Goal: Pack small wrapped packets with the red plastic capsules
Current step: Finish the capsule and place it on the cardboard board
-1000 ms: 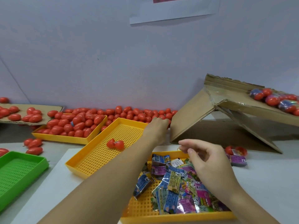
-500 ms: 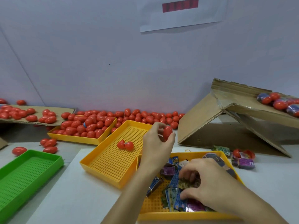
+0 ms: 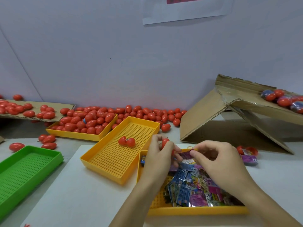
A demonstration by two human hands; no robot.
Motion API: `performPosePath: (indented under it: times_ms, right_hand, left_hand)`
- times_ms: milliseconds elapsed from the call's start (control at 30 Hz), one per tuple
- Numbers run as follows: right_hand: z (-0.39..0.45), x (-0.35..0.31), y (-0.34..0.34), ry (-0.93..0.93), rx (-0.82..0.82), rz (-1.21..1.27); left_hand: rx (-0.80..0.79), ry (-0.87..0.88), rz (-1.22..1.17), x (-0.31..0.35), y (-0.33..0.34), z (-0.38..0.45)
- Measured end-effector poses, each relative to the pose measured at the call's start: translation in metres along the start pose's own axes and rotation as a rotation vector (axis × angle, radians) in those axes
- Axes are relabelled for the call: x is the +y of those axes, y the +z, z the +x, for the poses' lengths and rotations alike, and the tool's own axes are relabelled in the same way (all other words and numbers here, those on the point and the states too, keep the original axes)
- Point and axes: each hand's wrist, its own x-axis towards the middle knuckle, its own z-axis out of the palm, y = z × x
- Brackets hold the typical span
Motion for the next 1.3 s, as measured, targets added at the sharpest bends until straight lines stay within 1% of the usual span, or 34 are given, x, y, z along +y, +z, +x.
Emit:
performPosePath:
  times_ms: [100, 200, 333, 433, 533, 633, 733, 833, 900, 1033, 1167, 1300]
  right_hand:
    - [0.001, -0.001, -0.003, 0.050, 0.009, 0.080]
    - [0.000, -0.003, -0.004, 0.055, 0.022, 0.147]
    - [0.000, -0.007, -0.005, 0.035, -0.002, 0.209]
    - [0.001, -0.008, -0.008, 0.030, -0.054, 0.260]
    - [0.003, -0.007, -0.012, 0.042, -0.052, 0.307]
    - [0.005, -0.006, -0.015, 0.057, -0.056, 0.322]
    - [0.005, -0.007, -0.016, 0.070, -0.098, 0.333]
    - [0.004, -0.008, -0.018, 0.081, -0.140, 0.348]
    - [0.004, -0.008, -0.019, 0.101, -0.129, 0.359]
    - [0.005, -0.006, -0.020, 0.158, -0.080, 0.442]
    - [0.006, -0.004, -0.019, 0.190, -0.059, 0.488]
    - [0.005, -0.002, -0.016, 0.184, -0.129, 0.488]
  left_hand:
    - [-0.003, -0.047, 0.013, -0.005, -0.003, 0.002]
    - [-0.042, -0.065, 0.106, -0.005, -0.002, 0.000]
    - [-0.079, -0.035, 0.226, -0.002, 0.001, -0.007]
    - [-0.090, -0.041, 0.234, 0.000, -0.001, -0.007]
    - [-0.102, -0.057, 0.238, 0.002, -0.003, -0.007]
    - [-0.084, -0.052, 0.172, 0.003, -0.001, -0.008]
    - [-0.047, 0.018, 0.153, 0.004, -0.001, -0.008]
    - [-0.138, 0.067, 0.249, 0.006, -0.004, -0.009]
    - [-0.188, 0.037, 0.310, 0.005, -0.005, -0.009]
    - [-0.230, -0.012, 0.390, 0.005, -0.008, -0.006]
    - [-0.227, -0.003, 0.403, 0.006, -0.010, -0.007]
    - [-0.173, 0.074, 0.353, 0.005, -0.007, -0.007]
